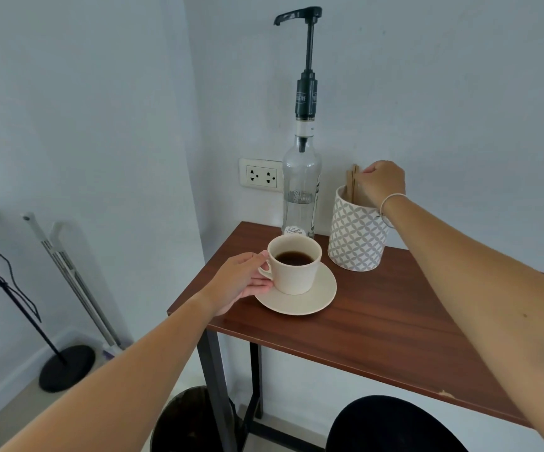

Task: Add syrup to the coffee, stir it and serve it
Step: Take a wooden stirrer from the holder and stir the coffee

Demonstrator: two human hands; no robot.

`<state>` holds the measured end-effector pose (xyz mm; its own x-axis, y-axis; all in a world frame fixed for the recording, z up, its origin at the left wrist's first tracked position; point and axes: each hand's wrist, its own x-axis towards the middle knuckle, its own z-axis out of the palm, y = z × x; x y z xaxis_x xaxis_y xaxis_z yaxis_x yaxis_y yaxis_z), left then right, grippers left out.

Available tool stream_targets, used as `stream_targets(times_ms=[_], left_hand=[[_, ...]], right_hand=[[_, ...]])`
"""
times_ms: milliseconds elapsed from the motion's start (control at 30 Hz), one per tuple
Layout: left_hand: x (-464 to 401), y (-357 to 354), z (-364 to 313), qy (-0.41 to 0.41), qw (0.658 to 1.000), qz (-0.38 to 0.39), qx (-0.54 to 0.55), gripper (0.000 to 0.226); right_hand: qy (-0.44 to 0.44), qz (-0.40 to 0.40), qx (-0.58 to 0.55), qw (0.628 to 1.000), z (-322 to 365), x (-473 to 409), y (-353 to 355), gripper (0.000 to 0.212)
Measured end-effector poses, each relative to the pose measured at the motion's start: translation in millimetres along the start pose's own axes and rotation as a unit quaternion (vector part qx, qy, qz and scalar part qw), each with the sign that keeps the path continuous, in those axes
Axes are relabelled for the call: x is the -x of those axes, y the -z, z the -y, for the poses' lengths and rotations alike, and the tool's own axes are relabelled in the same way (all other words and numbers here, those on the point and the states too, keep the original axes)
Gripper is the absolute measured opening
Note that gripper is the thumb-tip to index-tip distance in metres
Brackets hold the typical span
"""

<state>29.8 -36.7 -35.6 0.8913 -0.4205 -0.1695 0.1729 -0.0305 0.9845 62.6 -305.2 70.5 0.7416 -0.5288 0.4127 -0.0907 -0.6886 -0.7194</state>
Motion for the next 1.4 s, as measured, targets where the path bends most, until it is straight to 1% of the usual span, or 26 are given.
stream_targets(times_ms=[67,167,300,367,467,733,800,933,1033,1100,1133,1233,1400], left_hand=[[-0.2,1.2,0.7,-0.001,1.0,0.004,0.0,0.023],[-0.9,2.2,1.6,0.0,1.0,0.007,-0.001,0.024],[-2.6,3.4,2.0,0.0,1.0,0.008,-0.005,0.028],[-3.1,3.5,2.3,-0.002,1.0,0.008,-0.01,0.032],[-3.1,3.5,2.7,-0.001,1.0,0.006,-0.01,0.031],[-4.5,3.7,2.4,0.0,1.0,0.003,-0.017,0.03],[-4.9,3.9,2.8,0.0,1.0,0.004,-0.016,0.026],[-4.3,4.2,3.4,-0.006,1.0,0.009,-0.014,0.024],[-4.1,4.2,2.8,-0.007,1.0,0.01,-0.013,0.024],[-3.7,4.0,2.1,-0.005,1.0,0.009,-0.012,0.023],[-3.8,3.6,1.9,-0.004,1.0,0.009,-0.014,0.023],[-3.5,2.8,1.4,-0.004,1.0,0.006,-0.024,0.023],[-1.6,1.7,0.9,-0.003,1.0,0.002,-0.028,0.023]], right_hand=[[-0.019,0.03,0.039,0.999,-0.3,-8.6,-5.3,0.037],[-0.04,0.023,0.074,0.996,-3.2,-18.1,-15.2,0.046],[-0.043,0.005,0.085,0.995,-5.5,-22.2,-23.3,0.045],[-0.043,-0.002,0.089,0.995,-4.3,-22.0,-24.6,0.039],[-0.043,-0.011,0.092,0.995,-1.8,-20.7,-25.1,0.031],[-0.066,-0.018,0.091,0.994,1.2,-20.9,-26.0,0.035],[-0.07,-0.019,0.085,0.994,1.1,-20.4,-25.2,0.036],[-0.078,-0.009,0.073,0.994,-0.1,-20.5,-22.1,0.035],[-0.072,0.002,0.06,0.996,2.0,-19.7,-17.3,0.033],[-0.064,0.01,0.059,0.996,4.6,-18.6,-12.0,0.036],[-0.058,0.015,0.062,0.996,6.6,-17.7,-8.4,0.034],[-0.029,0.018,0.053,0.998,13.3,-14.7,4.0,0.011],[0.03,-0.026,-0.06,0.997,25.6,-8.2,25.7,0.006]])
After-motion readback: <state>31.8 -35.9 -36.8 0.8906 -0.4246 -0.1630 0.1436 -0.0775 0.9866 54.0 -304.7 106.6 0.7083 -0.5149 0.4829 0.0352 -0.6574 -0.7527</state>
